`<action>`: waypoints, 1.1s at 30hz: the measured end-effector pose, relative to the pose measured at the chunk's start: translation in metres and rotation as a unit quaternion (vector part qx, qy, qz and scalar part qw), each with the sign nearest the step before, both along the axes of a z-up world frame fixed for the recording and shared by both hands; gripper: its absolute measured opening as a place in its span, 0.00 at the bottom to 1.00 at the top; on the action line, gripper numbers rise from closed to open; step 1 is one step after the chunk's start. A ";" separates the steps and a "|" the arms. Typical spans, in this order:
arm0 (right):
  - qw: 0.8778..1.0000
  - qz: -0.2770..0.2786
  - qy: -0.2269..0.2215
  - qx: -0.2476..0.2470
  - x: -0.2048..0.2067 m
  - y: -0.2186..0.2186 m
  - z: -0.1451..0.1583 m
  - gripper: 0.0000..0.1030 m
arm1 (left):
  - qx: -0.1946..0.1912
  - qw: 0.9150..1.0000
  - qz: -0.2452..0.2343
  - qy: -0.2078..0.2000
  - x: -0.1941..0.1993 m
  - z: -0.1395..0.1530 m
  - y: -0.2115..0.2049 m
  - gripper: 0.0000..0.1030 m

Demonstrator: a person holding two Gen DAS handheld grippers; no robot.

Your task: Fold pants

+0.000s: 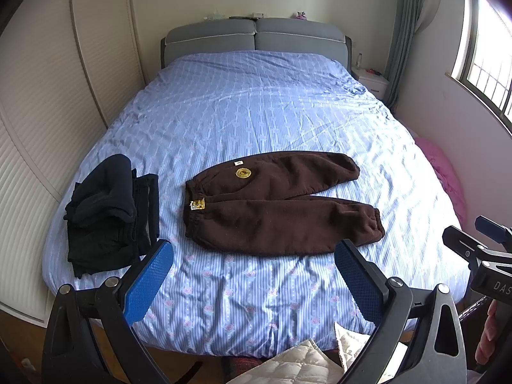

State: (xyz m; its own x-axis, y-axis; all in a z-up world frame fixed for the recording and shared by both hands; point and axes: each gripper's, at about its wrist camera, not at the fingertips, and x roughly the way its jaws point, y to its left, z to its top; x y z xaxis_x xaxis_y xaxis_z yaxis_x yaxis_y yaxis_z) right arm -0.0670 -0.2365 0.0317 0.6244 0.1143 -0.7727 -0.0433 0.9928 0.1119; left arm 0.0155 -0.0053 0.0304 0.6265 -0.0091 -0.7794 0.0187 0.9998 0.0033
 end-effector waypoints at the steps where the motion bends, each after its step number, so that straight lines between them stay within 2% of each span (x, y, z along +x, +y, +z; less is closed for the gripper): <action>1: 1.000 0.000 0.000 0.000 0.000 0.000 0.000 1.00 | 0.000 1.000 0.000 -0.001 0.000 0.000 0.000 0.99; 23: 1.000 -0.001 0.004 0.000 0.003 0.001 -0.002 1.00 | 0.001 1.000 0.003 0.001 0.002 0.000 0.003 0.99; 33: 1.000 0.007 0.026 0.000 0.011 0.006 -0.012 1.00 | 0.004 1.000 0.012 0.013 0.008 -0.015 0.006 0.99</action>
State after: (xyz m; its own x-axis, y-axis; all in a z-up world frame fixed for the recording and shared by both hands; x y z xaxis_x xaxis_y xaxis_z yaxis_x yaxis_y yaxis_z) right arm -0.0555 -0.2304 0.0193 0.5825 0.1232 -0.8035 -0.0510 0.9920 0.1152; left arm 0.0235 0.0007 0.0152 0.6053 0.0123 -0.7959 -0.0054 0.9999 0.0113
